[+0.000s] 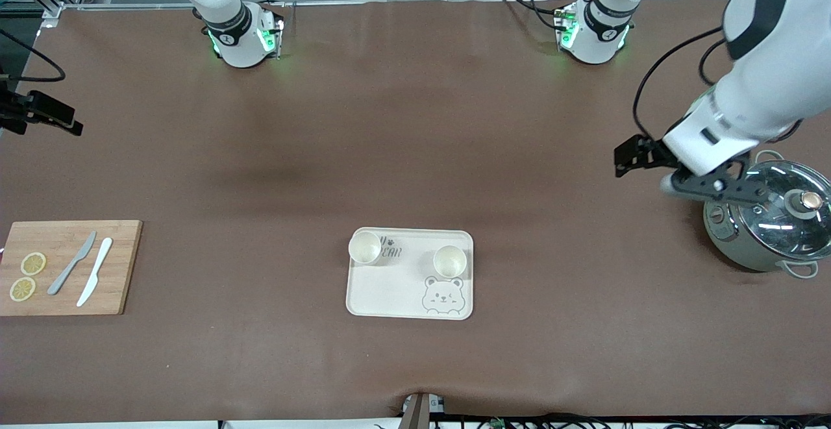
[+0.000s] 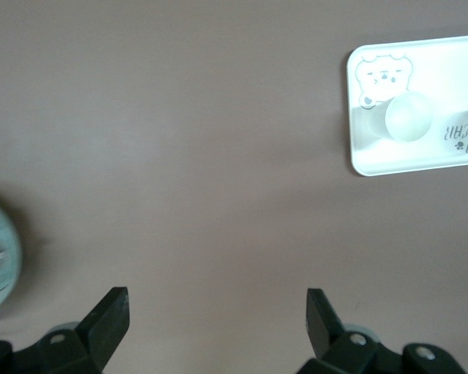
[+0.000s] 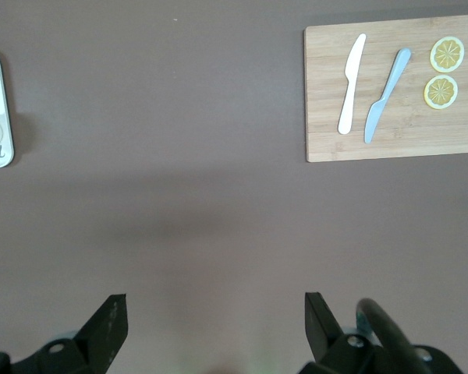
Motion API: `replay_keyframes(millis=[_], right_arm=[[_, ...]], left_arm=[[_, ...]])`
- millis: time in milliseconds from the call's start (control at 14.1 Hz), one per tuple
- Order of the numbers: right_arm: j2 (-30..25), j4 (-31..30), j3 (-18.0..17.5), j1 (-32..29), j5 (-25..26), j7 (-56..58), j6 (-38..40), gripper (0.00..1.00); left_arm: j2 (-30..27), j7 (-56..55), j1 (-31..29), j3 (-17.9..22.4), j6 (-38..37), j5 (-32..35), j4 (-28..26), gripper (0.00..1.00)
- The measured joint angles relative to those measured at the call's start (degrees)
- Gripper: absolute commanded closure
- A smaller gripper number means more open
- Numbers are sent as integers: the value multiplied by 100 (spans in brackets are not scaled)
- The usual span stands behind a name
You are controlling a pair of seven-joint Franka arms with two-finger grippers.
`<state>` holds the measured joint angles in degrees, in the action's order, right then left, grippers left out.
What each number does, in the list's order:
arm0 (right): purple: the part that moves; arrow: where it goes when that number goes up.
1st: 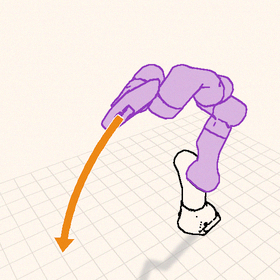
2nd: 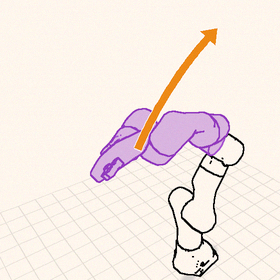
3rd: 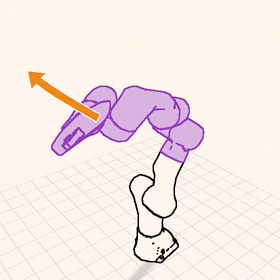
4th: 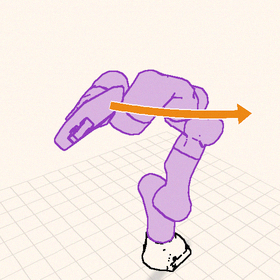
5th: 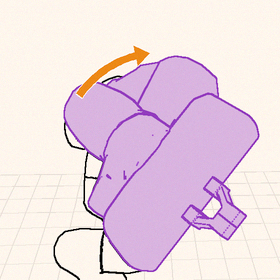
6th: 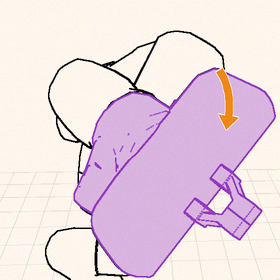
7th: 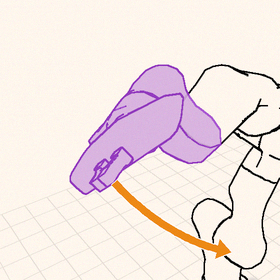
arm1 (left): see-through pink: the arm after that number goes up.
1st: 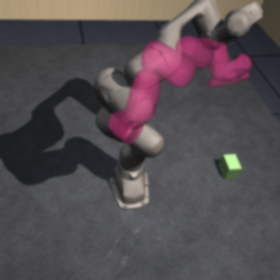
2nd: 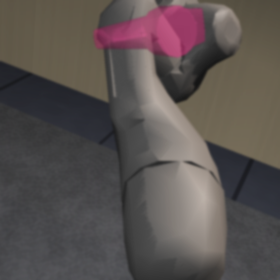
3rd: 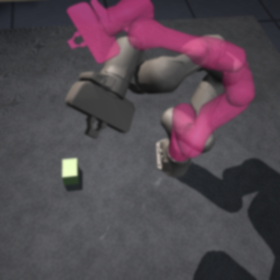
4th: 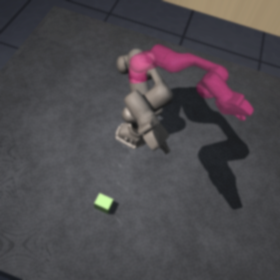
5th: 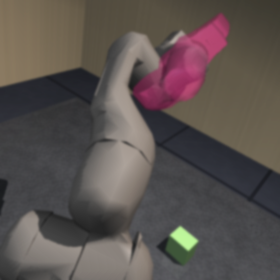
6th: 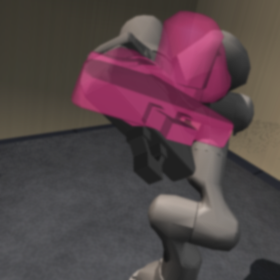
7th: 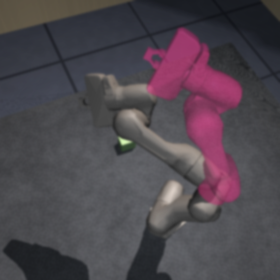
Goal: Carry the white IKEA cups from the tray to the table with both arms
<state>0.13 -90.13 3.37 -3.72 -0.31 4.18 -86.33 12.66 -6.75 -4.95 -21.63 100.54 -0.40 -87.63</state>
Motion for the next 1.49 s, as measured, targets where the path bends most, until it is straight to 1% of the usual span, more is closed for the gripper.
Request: replay_keyframes(millis=[71, 213, 427, 853, 996, 1209, 1493], right_arm=[[48, 55, 0, -15, -1, 0, -2, 0], [122, 97, -2, -20, -1, 0, -12, 0], [272, 102, -6, -23, -3, 0, -381, 0], [613, 106, -30, -30, -9, 1, -714, 0], [685, 107, -33, -30, -44, 1, -881, 0], [862, 107, -39, -30, -97, 1, -1078, 0], [1418, 104, -92, -11, -131, 8, -1459, 0]], left_arm=[[216, -226, 189, -2, 263, 64, 4, 0], [611, -951, 602, -29, 582, 441, 73, 0], [1070, -1618, 1064, -41, 648, 770, 386, 0], [1553, -2282, 1343, -40, 1301, 881, 513, 0], [1749, -2719, 1490, -39, 1541, 985, 541, 0], [2210, -3435, 1768, -38, 1852, 1221, 733, 0], [2702, -4119, 2083, 59, 2289, 1333, 866, 0]])
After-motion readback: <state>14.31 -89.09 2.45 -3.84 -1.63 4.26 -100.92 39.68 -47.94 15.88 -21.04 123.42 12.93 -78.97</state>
